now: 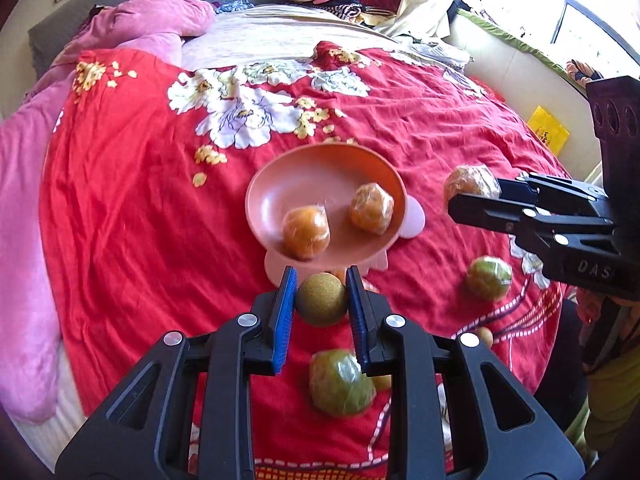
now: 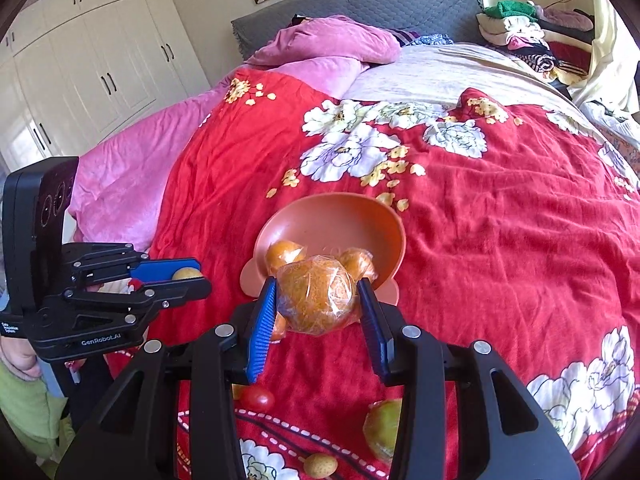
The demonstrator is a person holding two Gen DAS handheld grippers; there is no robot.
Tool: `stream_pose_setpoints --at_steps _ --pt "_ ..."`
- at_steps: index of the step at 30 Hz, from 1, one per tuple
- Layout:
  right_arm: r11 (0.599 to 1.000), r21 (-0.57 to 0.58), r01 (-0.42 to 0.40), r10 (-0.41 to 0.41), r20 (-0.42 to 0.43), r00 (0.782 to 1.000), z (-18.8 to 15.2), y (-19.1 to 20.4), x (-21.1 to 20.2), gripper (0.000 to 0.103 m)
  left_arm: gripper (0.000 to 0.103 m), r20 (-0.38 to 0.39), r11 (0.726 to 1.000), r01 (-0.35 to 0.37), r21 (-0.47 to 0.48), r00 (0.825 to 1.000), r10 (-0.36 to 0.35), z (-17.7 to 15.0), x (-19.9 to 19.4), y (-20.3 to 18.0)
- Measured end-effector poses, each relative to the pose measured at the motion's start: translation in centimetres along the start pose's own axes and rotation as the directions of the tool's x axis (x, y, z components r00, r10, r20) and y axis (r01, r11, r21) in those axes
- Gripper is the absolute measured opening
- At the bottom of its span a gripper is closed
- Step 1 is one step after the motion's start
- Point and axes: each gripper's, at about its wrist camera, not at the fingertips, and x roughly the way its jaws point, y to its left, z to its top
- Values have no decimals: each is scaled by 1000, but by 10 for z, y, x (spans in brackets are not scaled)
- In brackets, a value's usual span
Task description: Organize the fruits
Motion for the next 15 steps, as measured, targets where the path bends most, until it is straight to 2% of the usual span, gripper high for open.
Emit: stream_pose_setpoints --at_steps 15 --pt "1000 9 21 -21 22 1000 25 -26 -2 39 18 -30 999 18 33 999 -18 27 34 -20"
